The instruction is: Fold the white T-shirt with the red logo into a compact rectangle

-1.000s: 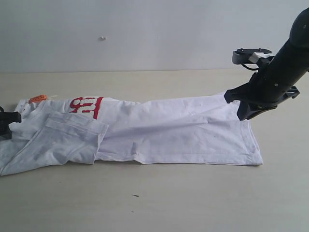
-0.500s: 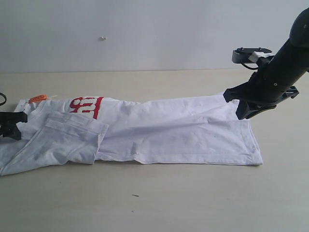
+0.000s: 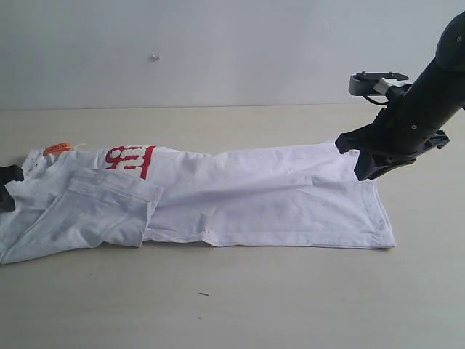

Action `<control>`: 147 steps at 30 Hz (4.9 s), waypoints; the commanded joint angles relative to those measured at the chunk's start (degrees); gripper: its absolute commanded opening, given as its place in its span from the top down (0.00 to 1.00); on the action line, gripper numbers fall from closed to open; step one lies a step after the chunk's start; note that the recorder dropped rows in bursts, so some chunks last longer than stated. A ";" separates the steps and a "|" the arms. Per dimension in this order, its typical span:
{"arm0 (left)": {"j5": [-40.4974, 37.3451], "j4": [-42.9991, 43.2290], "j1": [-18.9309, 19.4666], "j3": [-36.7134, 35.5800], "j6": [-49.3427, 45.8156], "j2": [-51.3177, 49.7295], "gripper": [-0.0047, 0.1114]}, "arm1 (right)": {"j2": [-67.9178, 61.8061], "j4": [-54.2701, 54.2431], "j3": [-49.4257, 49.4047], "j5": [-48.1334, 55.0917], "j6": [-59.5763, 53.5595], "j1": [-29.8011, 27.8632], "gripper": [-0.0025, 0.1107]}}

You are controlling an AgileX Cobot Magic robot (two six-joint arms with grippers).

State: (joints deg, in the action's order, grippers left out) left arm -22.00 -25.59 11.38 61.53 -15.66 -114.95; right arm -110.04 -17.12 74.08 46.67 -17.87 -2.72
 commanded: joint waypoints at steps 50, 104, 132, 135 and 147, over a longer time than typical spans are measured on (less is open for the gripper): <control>-8.11 -15.77 -51.17 38.21 -5.30 -7.63 0.50 | 14.12 1.25 1.26 4.96 7.12 0.08 0.45; -13.82 8.96 -35.85 19.18 1.16 3.89 0.50 | -8.75 -7.33 1.15 -1.48 -1.49 0.07 0.44; -12.17 8.96 -35.85 19.18 1.16 3.89 0.50 | -8.95 -15.51 1.85 0.00 -9.06 0.07 0.50; -12.53 8.96 -35.85 19.18 1.16 3.89 0.50 | -9.67 -15.51 1.72 0.26 -8.95 0.07 0.50; -12.53 8.96 -35.85 19.18 1.16 3.89 0.50 | -9.80 -10.39 1.72 1.35 -3.82 0.07 0.50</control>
State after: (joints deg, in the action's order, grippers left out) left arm -34.68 -16.54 -24.64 80.79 -14.54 -111.71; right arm -119.95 -24.72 75.58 47.54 -19.84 -2.72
